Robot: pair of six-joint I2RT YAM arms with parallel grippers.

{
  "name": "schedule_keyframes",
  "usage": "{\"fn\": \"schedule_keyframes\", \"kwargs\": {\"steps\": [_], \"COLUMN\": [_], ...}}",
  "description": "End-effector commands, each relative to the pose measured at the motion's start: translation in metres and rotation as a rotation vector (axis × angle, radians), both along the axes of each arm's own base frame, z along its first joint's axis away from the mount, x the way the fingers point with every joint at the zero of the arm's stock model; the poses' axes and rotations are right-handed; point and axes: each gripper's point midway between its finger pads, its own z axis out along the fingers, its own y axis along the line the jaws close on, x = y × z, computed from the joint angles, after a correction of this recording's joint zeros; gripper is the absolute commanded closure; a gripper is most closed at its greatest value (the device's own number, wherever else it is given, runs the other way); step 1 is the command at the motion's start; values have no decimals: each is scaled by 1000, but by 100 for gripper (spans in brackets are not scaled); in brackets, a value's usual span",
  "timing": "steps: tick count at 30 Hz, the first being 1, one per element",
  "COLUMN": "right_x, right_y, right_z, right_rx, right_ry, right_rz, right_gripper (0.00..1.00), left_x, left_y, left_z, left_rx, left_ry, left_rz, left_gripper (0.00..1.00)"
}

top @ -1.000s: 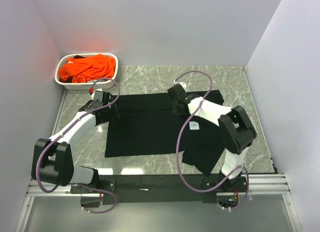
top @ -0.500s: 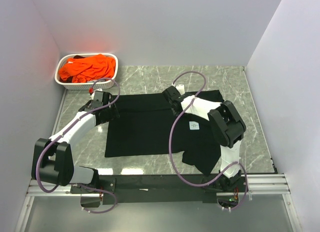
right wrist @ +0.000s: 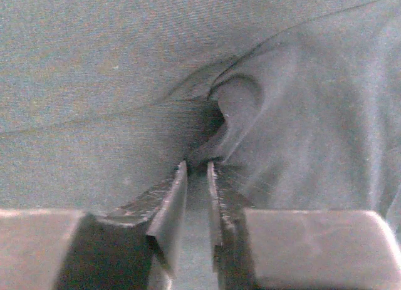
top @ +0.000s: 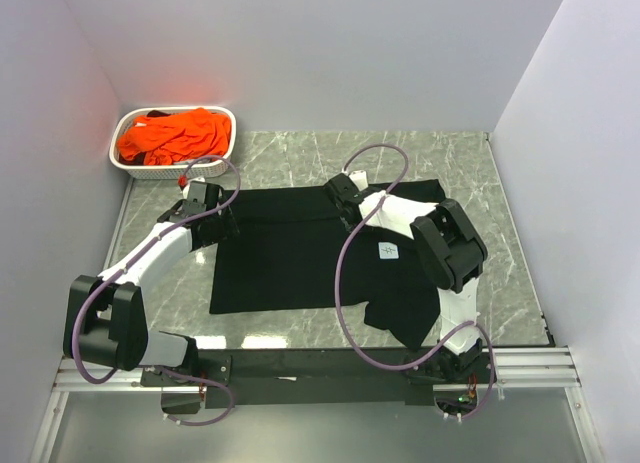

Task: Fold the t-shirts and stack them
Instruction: Fold the tshirt

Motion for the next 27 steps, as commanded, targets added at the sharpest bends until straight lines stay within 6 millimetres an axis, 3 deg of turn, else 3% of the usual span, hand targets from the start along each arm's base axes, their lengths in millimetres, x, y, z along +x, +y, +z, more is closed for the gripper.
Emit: {"fn": "schedule_keyframes", "kwargs": {"steps": [1,4,7,20,27], "right_x": [11,10,7,-5,-15], "right_y": [7,5,4,-1,5], "right_z": [7,10,17,42,27], "right_rx": [0,-6,-2,-4,-6], "right_ry": [-36,-37,-45,-44,50], "right_rz": [-1,7,17,115,212], "right_gripper": [81,94,100,100,98], "left_x": [11,11,10,10,10], "left_y": [-3,-3,-3,-3,-3], "left_z": [11,12,12,12,12], "left_rx": [-2,-1,-1,0,0], "left_ry": [-35,-37,-36,-37,-35], "left_rz": [-17,-16,-16,-17,-19], "left_gripper": [15,14,14,14,15]}}
